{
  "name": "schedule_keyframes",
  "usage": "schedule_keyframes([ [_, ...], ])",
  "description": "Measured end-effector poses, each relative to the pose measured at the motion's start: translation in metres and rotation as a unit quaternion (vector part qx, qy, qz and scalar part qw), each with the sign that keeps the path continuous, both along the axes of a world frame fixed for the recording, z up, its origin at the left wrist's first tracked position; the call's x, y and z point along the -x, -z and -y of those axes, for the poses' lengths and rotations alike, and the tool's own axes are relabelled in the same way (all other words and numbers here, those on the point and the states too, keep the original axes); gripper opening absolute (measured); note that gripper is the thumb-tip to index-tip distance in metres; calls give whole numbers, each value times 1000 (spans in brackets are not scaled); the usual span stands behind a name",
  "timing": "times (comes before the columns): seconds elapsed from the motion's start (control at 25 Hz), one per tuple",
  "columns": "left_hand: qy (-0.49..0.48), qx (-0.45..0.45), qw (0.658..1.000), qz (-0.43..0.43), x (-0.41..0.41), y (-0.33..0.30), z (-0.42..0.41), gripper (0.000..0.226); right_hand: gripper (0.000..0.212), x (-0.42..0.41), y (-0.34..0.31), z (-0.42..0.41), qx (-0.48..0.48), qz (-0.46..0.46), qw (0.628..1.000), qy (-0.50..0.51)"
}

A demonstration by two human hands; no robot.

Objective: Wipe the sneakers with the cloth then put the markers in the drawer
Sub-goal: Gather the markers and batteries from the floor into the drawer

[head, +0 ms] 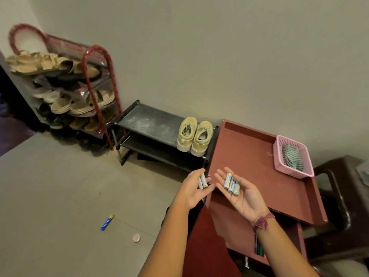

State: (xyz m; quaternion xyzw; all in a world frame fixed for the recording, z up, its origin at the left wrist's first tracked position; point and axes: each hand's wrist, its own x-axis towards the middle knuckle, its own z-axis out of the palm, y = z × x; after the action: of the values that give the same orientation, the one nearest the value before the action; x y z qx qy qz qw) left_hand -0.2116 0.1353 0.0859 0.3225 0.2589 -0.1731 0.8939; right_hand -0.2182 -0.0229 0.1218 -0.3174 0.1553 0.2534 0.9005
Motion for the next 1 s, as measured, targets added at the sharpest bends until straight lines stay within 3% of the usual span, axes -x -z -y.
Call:
schedule_keyframes([
  [0.2,125,-53,990,26,24,-22,37,21,95,30,-6,51,18,-13,997,68],
  [0.32,184,-95,978,20,33,-22,59,22,43,39,0,74,55,-48,993,90],
  [0.4,201,-123,972,10,39,-16,75,23,30,43,10,91,66,-76,990,99],
  [0.76,207,-212,953,-58,30,40,113,18,22,48,101,150,214,-232,944,93],
  [1.0,225,-259,936,-78,-2,68,114,25,30,24,161,163,362,-237,901,28],
])
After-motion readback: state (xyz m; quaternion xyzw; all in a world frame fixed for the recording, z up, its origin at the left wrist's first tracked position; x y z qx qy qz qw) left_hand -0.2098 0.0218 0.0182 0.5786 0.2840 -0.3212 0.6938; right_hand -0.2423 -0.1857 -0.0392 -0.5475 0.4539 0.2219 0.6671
